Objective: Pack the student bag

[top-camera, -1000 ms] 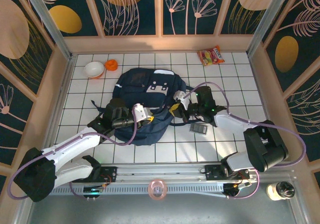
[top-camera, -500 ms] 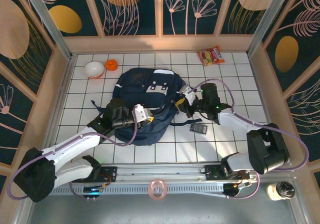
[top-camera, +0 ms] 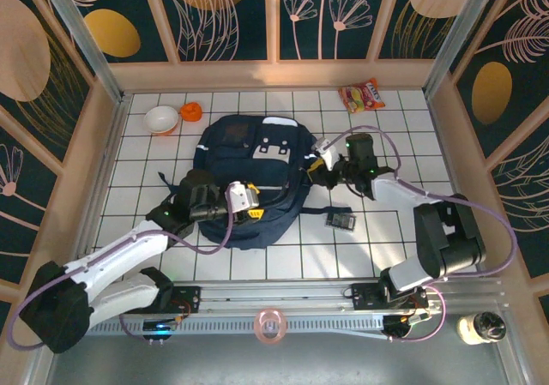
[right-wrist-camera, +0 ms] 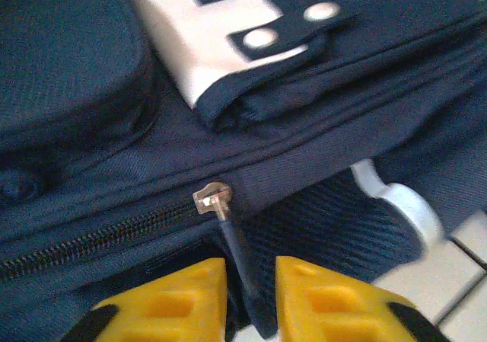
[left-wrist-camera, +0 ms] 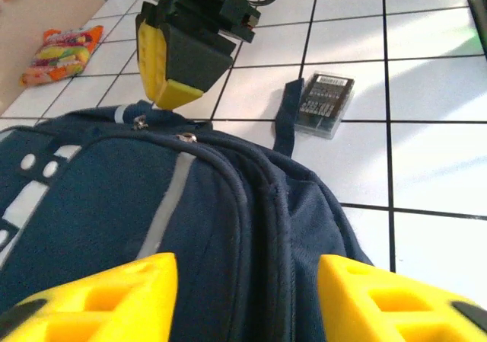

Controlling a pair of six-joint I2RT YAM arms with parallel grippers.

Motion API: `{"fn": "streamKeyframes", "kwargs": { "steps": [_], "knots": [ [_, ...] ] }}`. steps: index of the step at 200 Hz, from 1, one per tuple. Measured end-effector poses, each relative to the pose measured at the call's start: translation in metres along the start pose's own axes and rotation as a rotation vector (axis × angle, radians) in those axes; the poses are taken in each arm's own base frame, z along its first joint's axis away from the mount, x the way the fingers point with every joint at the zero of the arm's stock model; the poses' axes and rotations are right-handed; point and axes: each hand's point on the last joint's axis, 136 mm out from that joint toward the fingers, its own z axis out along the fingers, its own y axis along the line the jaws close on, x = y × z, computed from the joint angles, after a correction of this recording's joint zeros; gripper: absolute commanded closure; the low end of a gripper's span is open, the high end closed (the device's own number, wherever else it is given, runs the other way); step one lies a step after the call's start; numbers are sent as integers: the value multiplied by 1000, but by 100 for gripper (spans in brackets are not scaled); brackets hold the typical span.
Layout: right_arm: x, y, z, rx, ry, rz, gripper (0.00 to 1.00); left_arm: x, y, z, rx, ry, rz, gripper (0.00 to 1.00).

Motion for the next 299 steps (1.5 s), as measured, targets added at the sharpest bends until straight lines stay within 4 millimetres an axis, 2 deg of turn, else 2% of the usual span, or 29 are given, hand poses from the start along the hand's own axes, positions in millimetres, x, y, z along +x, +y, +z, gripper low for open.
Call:
{"fn": "streamKeyframes", "kwargs": {
  "steps": [25,42,60,96,154,170,184,194,210,250,299],
  "knots": [
    [-21,7,-24,30,-73,-75,65,-7,5,-12,-46,5,41,39],
    [-36,24,-36,22,-120,-149,63,-3,11,-15,-70,50,67,38],
    [-42,45,-36,-14,-138,-220,62,6,16,-17,-97,108,87,38],
    [-34,75,-23,-95,-100,-296,62,29,23,-13,-112,218,120,38],
    [-18,83,-11,-143,-48,-310,61,58,22,-3,-74,338,155,39],
    [-17,84,-11,-152,-45,-309,61,66,24,-1,-77,368,160,50],
    [-17,86,-11,-161,-48,-315,60,72,25,1,-73,389,162,85],
    [-17,87,-11,-163,-48,-318,60,74,23,3,-64,392,161,100],
    [-16,88,-11,-170,-48,-322,58,68,24,2,-67,368,158,100],
    [-14,91,-10,-222,-61,-303,56,45,39,-12,-138,232,82,100],
    [-23,91,-4,-284,-93,-286,55,43,38,-17,-141,157,12,100]
  ]
}}
